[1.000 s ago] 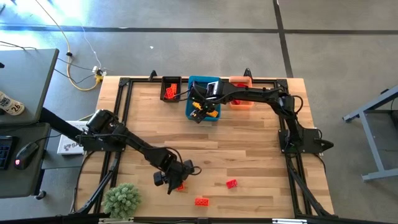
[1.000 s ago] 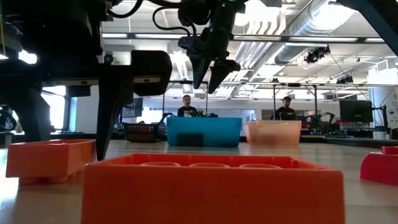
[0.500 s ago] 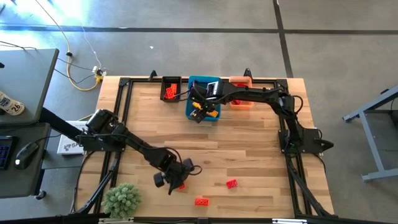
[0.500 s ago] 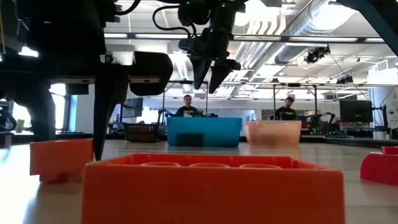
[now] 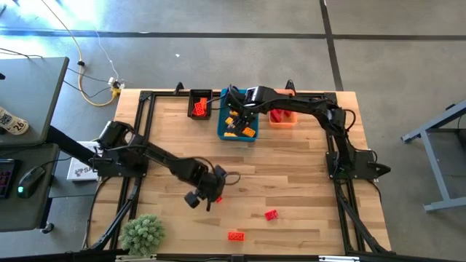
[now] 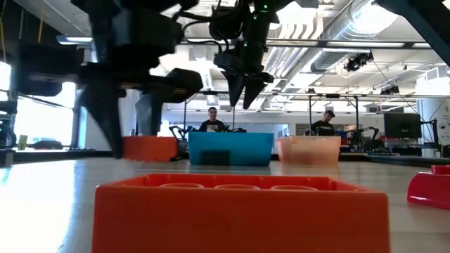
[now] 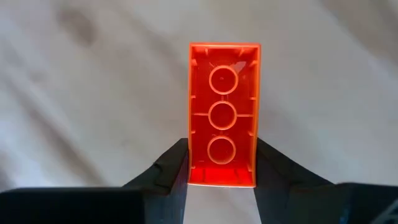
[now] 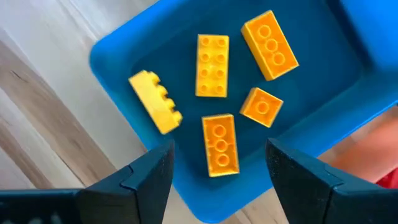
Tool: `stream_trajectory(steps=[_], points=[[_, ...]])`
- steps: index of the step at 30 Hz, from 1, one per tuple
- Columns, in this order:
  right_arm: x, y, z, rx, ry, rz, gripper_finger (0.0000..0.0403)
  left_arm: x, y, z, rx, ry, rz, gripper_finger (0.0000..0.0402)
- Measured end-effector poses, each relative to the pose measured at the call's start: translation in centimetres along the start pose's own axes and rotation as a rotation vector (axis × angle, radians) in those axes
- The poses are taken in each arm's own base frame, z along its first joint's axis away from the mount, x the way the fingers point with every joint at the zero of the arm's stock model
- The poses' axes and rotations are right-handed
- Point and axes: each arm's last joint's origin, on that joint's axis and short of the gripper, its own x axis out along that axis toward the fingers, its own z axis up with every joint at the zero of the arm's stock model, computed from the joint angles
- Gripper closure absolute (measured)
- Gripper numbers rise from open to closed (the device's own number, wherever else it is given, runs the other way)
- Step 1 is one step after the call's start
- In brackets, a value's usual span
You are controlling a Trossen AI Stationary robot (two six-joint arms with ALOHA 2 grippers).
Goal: Sort & place blocks by color
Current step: Put the orange game piece into the black bin
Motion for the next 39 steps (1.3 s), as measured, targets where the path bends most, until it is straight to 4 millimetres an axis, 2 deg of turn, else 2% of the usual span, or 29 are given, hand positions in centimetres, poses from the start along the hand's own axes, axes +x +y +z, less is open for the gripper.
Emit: stream_trajectory(steps=[10, 23, 30, 39], points=[[0.3, -3.5, 0.4, -0.107, 0.078, 0.008, 0.0164, -3.5, 4.5, -3.0, -0.278, -0.007, 0.117, 0.0291], [0.7, -7.7, 1.0, -0.141, 0.097, -0.016, 0.0164, -8.0, 10.6, -10.3, -0.704, 0.074, 0.364, 0.0291], [0.7, -8.5, 1.3, -0.164, 0.087, -0.019, 0.0164, -9.2, 13.6, -15.1, -0.956, 0.111, 0.477, 0.0291], [0.7, -8.6, 1.5, -0.121, 0.067, -0.019, 0.0164, -10.8, 16.1, -20.7, -1.278, 0.092, 0.626, 0.0291]])
